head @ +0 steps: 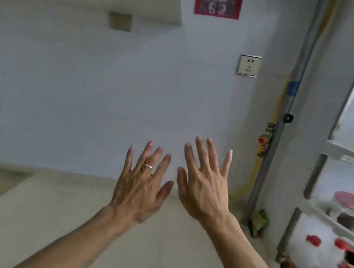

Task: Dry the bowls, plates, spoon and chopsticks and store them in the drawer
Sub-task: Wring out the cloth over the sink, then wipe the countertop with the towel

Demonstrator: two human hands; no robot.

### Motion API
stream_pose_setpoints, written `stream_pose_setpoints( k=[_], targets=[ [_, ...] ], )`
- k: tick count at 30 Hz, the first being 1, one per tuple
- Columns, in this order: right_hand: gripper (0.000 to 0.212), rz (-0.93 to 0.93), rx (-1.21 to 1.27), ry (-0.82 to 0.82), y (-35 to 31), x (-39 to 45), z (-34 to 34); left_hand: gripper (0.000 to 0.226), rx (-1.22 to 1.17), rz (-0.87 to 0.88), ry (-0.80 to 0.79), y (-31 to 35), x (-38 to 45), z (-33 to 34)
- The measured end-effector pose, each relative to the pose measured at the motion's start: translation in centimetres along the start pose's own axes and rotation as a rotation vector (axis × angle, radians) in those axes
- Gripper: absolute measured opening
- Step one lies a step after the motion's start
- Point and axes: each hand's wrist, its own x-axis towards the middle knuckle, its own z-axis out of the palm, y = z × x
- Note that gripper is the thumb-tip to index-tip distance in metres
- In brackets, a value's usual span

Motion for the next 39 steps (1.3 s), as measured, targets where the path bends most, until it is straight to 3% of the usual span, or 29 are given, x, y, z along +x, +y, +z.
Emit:
stream_pose_setpoints(
  k=[5,12,22,29,39],
  targets=[
    [0.061,-0.207,0.240,0.038,-20.5,2.9,1.9,0.063,0.191,-0.249,0.029,-16.0,-11.2,-9.2],
    [0.059,-0.412,0.522,0.078,-47.4,3.2,0.0,0.063,0.501,-0.529,0.030,-32.3,-28.1,-23.9],
    [0.061,-0.773,0.931,0.120,-83.6,1.1,-6.4,0.064,0.960,-0.909,-0.014,-46.4,-50.9,-43.0],
    [0.063,-1.021,1.209,0.098,-105.1,-0.9,-10.0,0.065,1.275,-1.142,-0.103,-54.6,-61.7,-53.5],
    [0.064,-1.271,1.459,0.083,-129.3,-4.2,-17.8,0.065,1.633,-1.338,-0.194,-63.9,-73.7,-66.2]
  ],
)
